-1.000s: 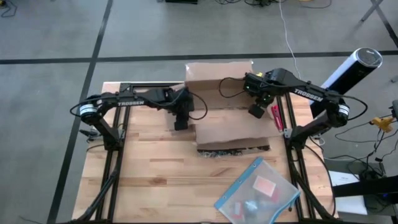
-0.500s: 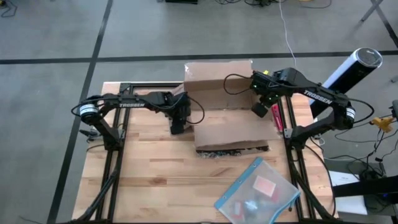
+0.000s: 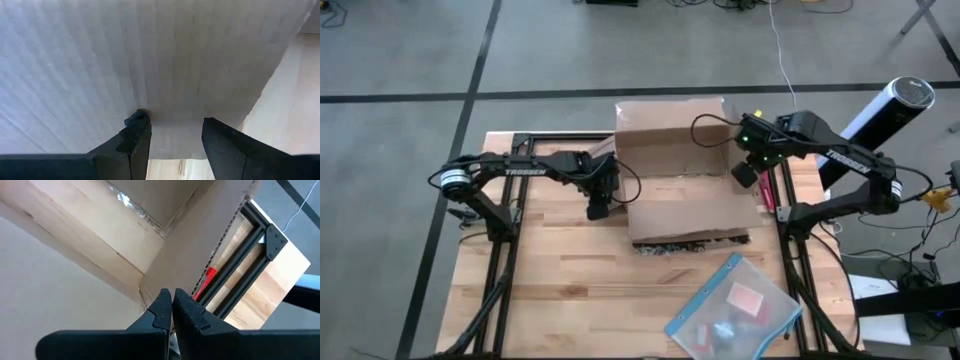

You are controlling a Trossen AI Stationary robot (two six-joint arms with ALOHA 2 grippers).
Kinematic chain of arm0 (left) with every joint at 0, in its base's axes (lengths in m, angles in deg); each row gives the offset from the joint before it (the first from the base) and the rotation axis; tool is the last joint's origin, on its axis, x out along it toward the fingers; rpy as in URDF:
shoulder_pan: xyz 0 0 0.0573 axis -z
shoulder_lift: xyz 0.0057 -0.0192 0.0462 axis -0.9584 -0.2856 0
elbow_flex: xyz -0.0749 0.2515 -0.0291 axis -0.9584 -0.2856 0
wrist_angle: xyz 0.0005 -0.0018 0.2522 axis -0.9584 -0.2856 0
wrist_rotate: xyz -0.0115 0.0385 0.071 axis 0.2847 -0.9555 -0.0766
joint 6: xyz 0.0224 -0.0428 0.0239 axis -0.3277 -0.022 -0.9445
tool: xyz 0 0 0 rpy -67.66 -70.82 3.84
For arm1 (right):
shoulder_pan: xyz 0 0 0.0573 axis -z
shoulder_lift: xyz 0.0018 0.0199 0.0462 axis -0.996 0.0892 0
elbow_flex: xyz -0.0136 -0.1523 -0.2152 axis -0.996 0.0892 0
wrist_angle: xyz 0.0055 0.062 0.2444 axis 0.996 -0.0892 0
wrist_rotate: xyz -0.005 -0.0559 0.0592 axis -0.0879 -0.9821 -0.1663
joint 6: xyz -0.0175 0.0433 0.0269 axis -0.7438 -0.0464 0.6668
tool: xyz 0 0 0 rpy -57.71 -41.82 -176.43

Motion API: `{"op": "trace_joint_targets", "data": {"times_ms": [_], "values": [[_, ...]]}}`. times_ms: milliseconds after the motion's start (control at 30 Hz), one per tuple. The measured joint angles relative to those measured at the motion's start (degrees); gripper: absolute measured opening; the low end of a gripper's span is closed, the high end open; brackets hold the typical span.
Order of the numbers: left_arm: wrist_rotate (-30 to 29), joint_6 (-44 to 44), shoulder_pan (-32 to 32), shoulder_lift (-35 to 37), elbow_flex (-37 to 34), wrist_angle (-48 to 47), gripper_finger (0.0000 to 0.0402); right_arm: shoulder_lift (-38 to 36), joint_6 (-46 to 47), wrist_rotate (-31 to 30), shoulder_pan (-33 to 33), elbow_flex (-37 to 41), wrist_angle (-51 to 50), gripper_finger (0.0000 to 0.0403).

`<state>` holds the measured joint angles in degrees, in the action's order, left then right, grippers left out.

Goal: Unpack boxes
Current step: Break down the box using the red cutter

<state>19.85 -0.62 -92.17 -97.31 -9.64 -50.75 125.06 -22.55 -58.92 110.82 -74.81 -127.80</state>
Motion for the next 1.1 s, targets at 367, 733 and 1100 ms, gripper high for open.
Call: {"op": "trace_joint_targets", "data": {"times_ms": [367,733,1100], "values": [[0.0,1.0,0.0,0.0,-0.1,0.2,0.0155,-4.4,5.0,2.5,0.0,20.0,1.2,0.0],[1.1,1.6,0.0,0.2,-0.6,-0.6,0.0155,-5.4,7.4,12.5,0.0,34.9,21.6,0.0],[2.6,4.8,0.0,8.0,-7.3,-1.6,0.0155,-5.4,10.6,20.6,-0.2,35.9,39.8,0.0]]}}
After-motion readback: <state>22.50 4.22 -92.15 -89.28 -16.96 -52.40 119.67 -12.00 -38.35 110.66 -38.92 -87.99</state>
